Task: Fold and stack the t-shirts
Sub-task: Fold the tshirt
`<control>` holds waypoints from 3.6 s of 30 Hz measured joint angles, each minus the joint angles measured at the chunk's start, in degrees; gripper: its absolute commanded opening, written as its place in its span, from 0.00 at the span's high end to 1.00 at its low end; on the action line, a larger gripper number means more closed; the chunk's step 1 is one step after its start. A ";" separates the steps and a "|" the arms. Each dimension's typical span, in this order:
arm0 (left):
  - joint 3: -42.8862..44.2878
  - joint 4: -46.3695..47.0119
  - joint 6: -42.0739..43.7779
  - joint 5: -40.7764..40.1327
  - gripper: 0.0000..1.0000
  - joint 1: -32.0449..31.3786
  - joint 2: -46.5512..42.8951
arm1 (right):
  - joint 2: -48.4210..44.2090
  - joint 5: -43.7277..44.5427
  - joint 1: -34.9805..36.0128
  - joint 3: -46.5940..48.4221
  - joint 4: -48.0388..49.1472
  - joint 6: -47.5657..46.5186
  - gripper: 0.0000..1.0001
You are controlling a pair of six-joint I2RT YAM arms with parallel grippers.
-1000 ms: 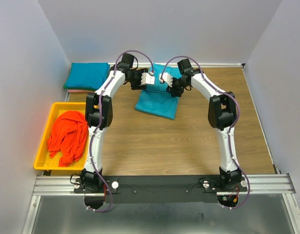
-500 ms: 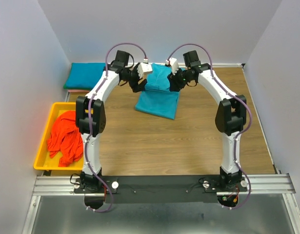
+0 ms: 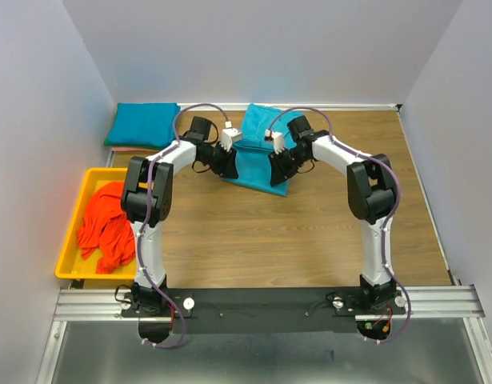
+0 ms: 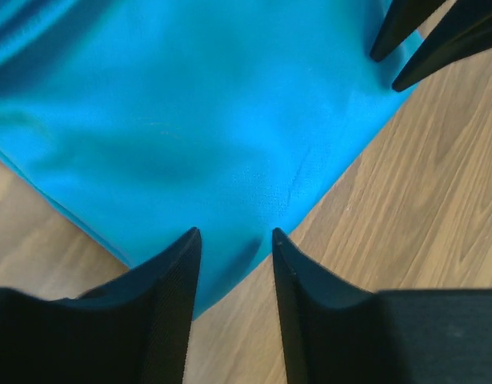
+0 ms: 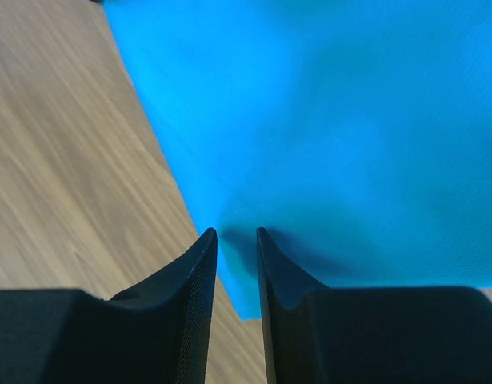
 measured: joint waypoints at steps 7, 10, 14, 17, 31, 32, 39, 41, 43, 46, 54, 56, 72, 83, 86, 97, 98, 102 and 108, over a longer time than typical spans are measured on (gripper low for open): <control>-7.65 6.43 -8.33 3.87 0.72 0.55 0.57 | -0.02 0.63 -0.26 -4.79 3.45 -0.04 0.69; -11.85 9.05 -10.58 5.92 0.75 0.76 -1.05 | -1.97 0.55 -0.28 -8.22 5.49 -0.46 0.70; -21.29 9.99 -13.40 8.87 0.75 0.48 -6.34 | -7.23 0.59 -0.26 -16.17 6.54 -1.57 0.70; -27.08 8.48 -13.77 9.57 0.66 -0.94 -11.15 | -14.03 0.63 -0.26 -24.35 5.18 -3.58 0.64; -6.75 0.35 -2.64 2.99 0.31 -1.42 -20.70 | -27.98 0.39 -0.24 -26.62 1.75 -6.54 0.60; -4.31 -0.48 -1.51 1.90 0.31 -1.33 -18.91 | -27.56 0.37 -0.24 -26.38 1.68 -6.60 0.60; 6.34 -7.91 8.09 -4.66 0.31 -1.22 -4.72 | -25.66 0.37 -0.24 -25.53 1.66 -6.69 0.60; 7.56 -10.27 10.16 -5.27 0.30 -1.22 -2.23 | -25.64 0.37 -0.24 -25.53 1.68 -6.73 0.60; 8.17 -12.13 11.91 -5.60 0.30 -1.22 -0.44 | -25.62 0.39 -0.24 -25.53 1.66 -6.82 0.60; 9.22 -14.34 13.62 -5.68 0.31 -1.25 1.09 | -25.62 0.39 -0.24 -25.53 1.66 -7.08 0.60; 14.93 -19.19 17.55 -3.80 0.37 -1.57 5.35 | -25.57 0.44 -0.22 -25.53 1.66 -7.98 0.60; 16.50 -20.48 18.60 -2.99 0.37 -1.77 6.43 | -25.49 0.44 -0.24 -25.53 1.68 -8.13 0.60; 22.64 -28.11 26.77 0.42 0.97 -2.97 10.29 | -23.43 0.46 -0.24 -25.35 1.66 -8.20 0.60; 29.49 -34.75 36.26 2.19 0.79 -2.95 16.02 | -22.69 0.44 -0.24 -24.81 1.60 -8.24 0.60; 29.49 -34.60 36.33 2.14 0.64 -2.49 17.79 | -22.49 0.44 -0.24 -24.09 1.60 -8.22 0.60; 18.56 -23.28 22.82 6.38 0.32 4.83 2.91 | -16.04 -4.92 -0.24 -11.45 1.42 -0.57 0.64; 13.44 -20.81 19.47 7.67 0.33 5.38 -1.86 | -15.45 -5.66 -0.24 -10.51 1.70 0.50 0.65; 0.61 -12.98 9.66 13.42 0.40 4.00 -13.27 | -10.99 -12.00 -0.24 -6.38 3.13 6.47 0.68; -20.24 -0.13 -4.22 18.10 0.54 -4.09 -17.66 | -10.88 -20.48 0.46 -13.68 4.48 15.43 0.69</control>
